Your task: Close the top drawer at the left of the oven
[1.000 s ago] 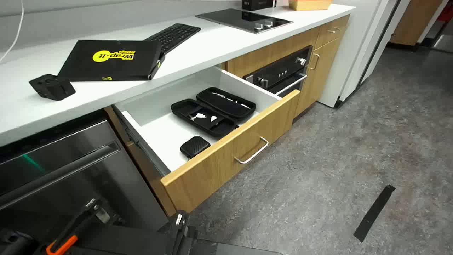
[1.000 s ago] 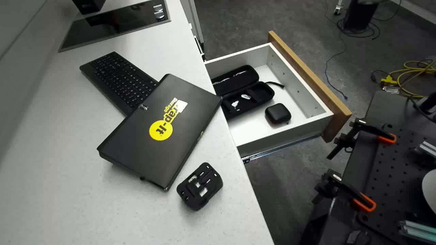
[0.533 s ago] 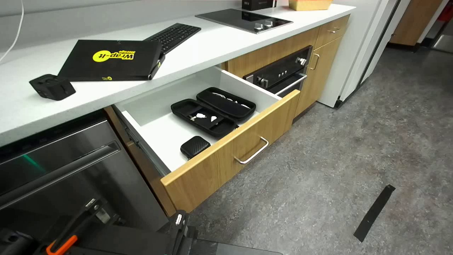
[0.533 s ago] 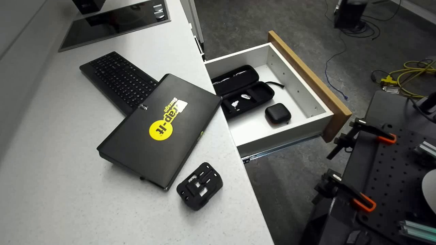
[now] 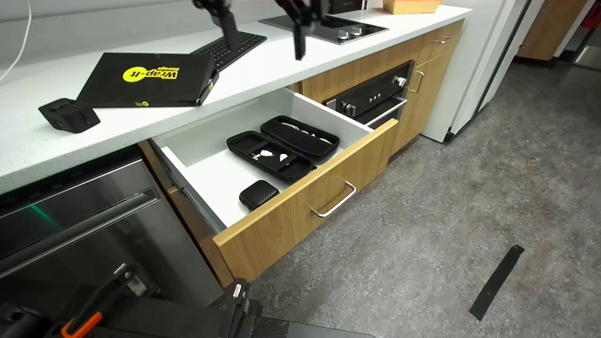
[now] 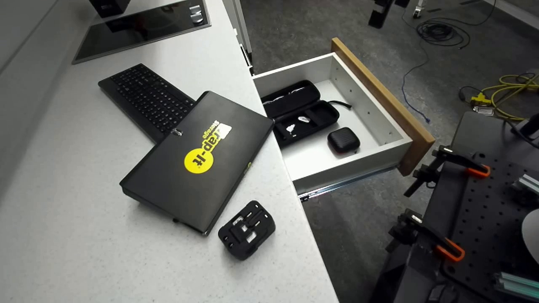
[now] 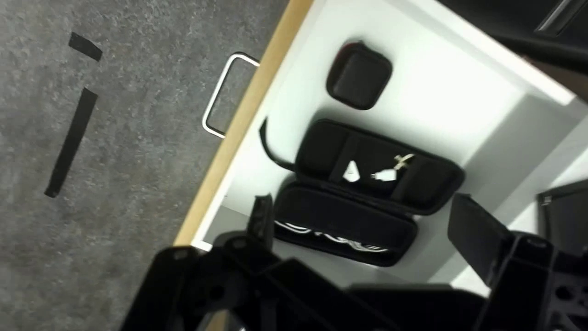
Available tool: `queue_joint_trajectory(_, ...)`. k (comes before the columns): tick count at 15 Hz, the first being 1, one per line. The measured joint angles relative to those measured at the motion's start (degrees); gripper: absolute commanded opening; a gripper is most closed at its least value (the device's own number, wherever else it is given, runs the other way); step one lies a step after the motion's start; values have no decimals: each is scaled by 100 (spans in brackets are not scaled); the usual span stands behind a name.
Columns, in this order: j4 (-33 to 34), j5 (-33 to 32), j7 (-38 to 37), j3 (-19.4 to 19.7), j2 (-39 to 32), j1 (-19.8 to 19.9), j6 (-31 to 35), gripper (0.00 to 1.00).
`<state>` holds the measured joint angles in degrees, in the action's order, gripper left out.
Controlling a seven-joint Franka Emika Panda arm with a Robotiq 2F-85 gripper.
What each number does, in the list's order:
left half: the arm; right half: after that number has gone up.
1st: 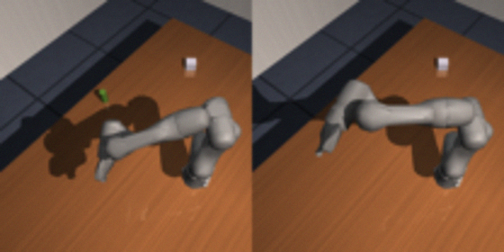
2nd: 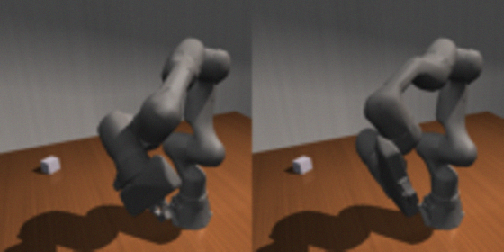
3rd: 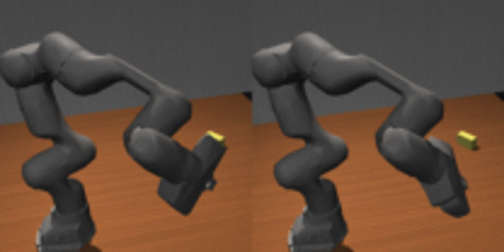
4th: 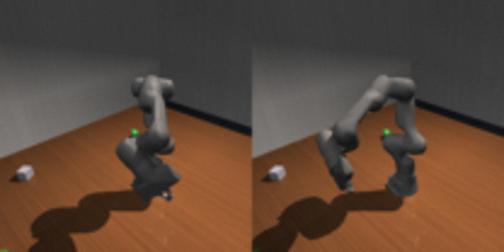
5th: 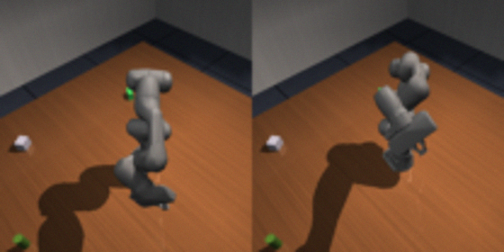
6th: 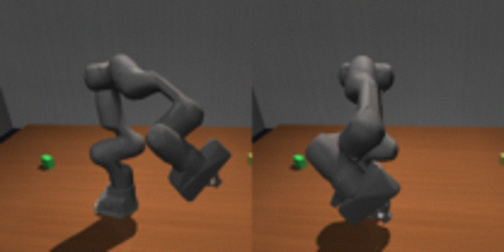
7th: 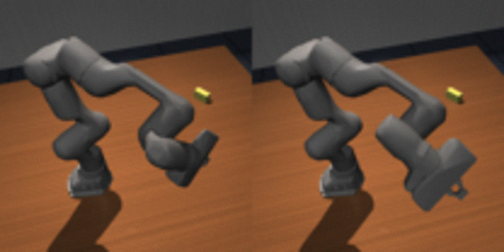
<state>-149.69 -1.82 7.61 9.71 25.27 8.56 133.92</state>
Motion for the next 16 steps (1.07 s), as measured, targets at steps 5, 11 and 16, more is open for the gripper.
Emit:
queue_joint_trajectory(5, 5, -10, -192, 459, -1174, 622, 1044, 100)
queue_joint_trajectory(11, 113, -10, -329, 455, -1389, 640, 1103, 100)
queue_joint_trajectory(16, 104, -467, -1086, 437, -1853, 750, 2257, 100)
